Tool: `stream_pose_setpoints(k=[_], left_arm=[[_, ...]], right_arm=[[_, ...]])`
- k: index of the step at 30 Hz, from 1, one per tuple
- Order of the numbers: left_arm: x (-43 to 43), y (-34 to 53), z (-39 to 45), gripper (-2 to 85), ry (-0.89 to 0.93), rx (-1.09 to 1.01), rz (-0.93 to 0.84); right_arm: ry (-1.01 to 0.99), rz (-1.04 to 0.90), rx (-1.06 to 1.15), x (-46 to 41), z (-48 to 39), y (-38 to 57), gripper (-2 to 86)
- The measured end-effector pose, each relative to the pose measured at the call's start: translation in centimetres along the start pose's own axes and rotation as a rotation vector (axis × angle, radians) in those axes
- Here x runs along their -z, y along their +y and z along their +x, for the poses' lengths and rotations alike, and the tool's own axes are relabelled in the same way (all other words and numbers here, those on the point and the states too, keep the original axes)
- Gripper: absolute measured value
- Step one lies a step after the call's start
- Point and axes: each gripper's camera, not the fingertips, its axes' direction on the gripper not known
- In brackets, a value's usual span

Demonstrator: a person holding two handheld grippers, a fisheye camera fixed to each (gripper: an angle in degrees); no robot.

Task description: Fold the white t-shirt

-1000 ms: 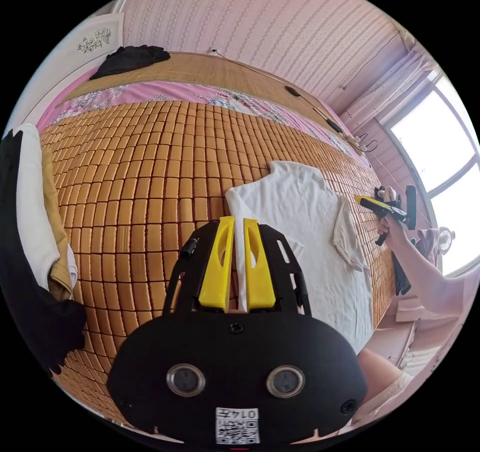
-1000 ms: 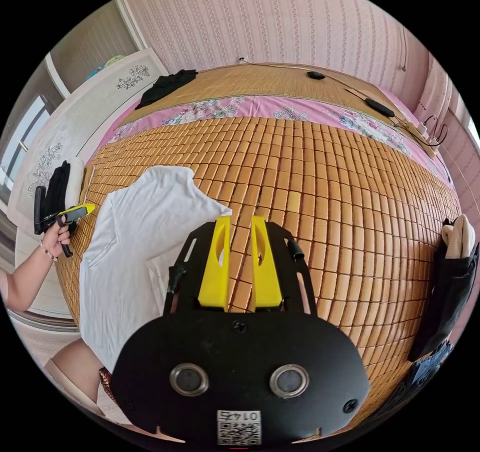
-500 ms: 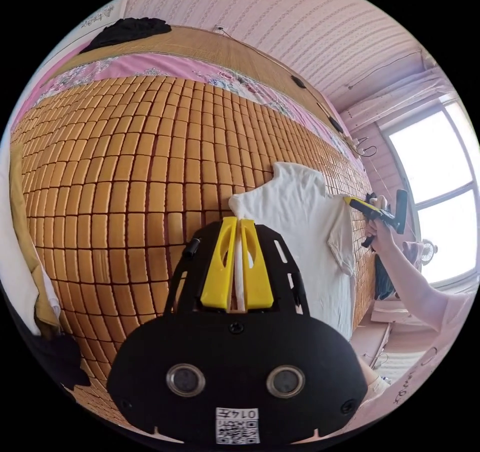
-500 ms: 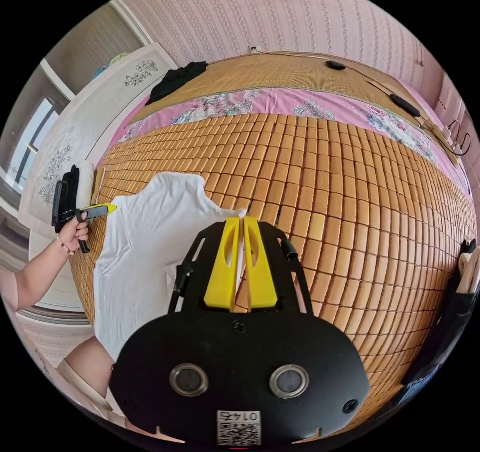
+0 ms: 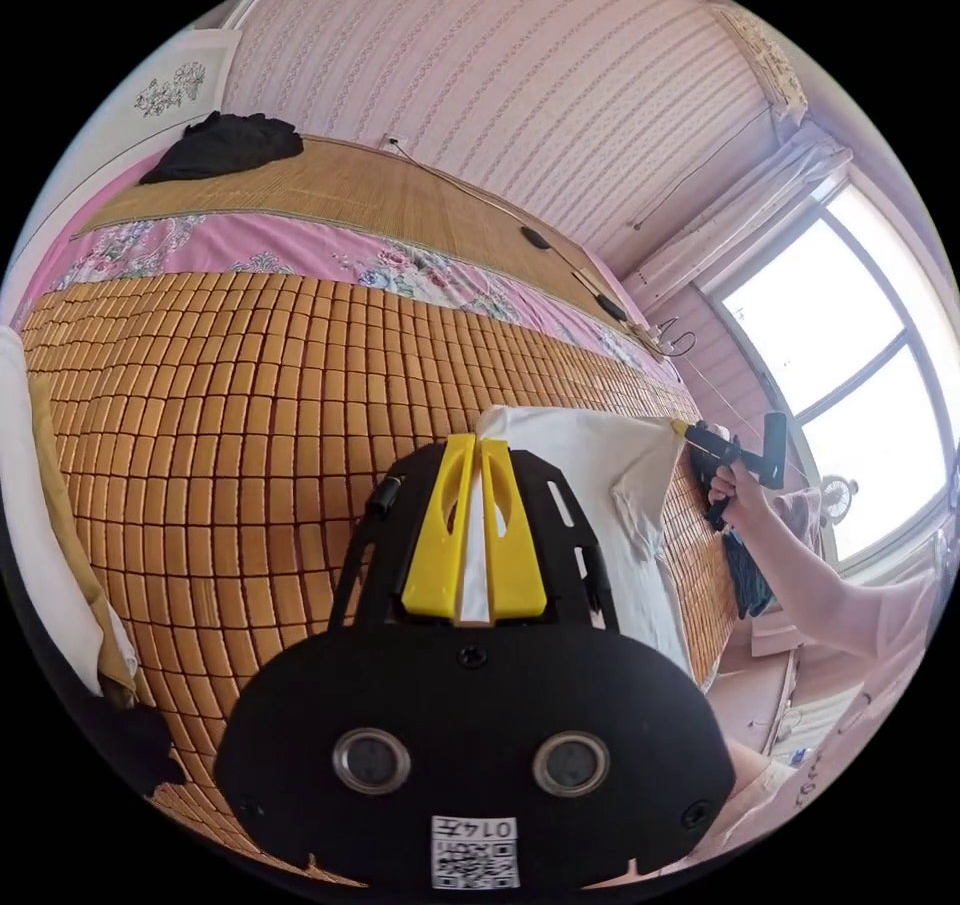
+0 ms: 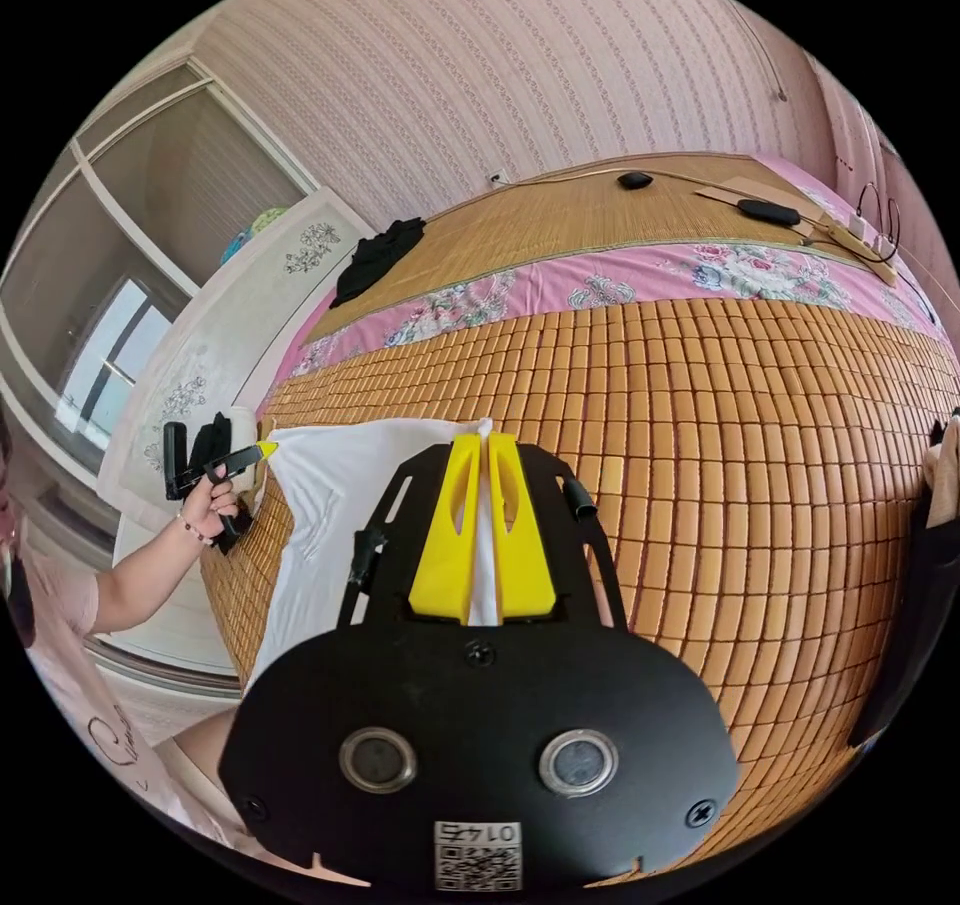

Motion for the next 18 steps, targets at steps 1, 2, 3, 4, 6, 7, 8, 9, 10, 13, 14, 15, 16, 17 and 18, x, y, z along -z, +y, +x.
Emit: stream_pose_setpoints(k=[1,2,3,4,6,7,8,9,10,13,14,15,16,17,18], left_arm=[[1.4,1.5,0.8,-1.0,0.015,-0.037,-0.014],[2.1,2.3,1.2,-1.0,0.020,-0.051,-0.023],[3.4,4.2,1.9,-1.0,0.039,-0.065,-0.045],[4.7,6.1,2.5,-1.0,0.068,-0.058,-0.069],[6.4,9.2,3.3,-1.0,0.094,-0.040,-0.107],[7.4,11.4,3.9,-1.0,0.092,-0.026,-0.132],[7.8,12.6,4.1,-1.0,0.087,-0.014,-0.144],[8.5,14.9,4.4,-1.0,0.089,0.032,-0.168],[8.9,17.2,4.7,-1.0,0.112,0.076,-0.192],[8.9,21.6,5.7,-1.0,0.097,0.115,-0.234],[8.7,22.3,5.9,-1.0,0.076,0.110,-0.245],[7.9,23.5,6.0,-1.0,0.028,0.092,-0.273],[7.0,24.4,5.9,-1.0,-0.006,0.100,-0.298],[6.6,24.8,5.7,-1.0,-0.016,0.107,-0.308],[6.3,25.2,5.2,-1.0,-0.035,0.143,-0.313]], right_arm=[[-0.033,-0.004,0.026,1.4,-0.5,2.0,0.6],[-0.048,-0.009,0.034,2.2,-0.7,3.1,0.6],[-0.070,-0.013,0.042,3.7,-1.1,5.4,0.6],[-0.089,-0.013,0.037,5.2,-1.5,7.7,0.6],[-0.124,-0.023,0.017,7.3,-1.9,11.1,0.7],[-0.136,-0.043,0.001,8.4,-2.2,13.3,0.7],[-0.135,-0.060,-0.005,8.8,-2.4,14.4,0.7],[-0.123,-0.100,-0.023,9.4,-2.6,16.5,0.7],[-0.105,-0.143,-0.037,9.6,-2.8,18.6,0.7],[-0.048,-0.257,-0.079,8.6,-2.4,23.6,0.7],[-0.041,-0.277,-0.097,8.1,-2.1,24.5,0.7],[-0.043,-0.302,-0.120,7.1,-1.7,26.0,0.7],[-0.039,-0.321,-0.132,6.3,-1.3,27.0,0.7],[-0.034,-0.323,-0.137,6.0,-1.2,27.3,0.7],[-0.040,-0.314,-0.137,5.8,-1.1,27.6,0.7]])
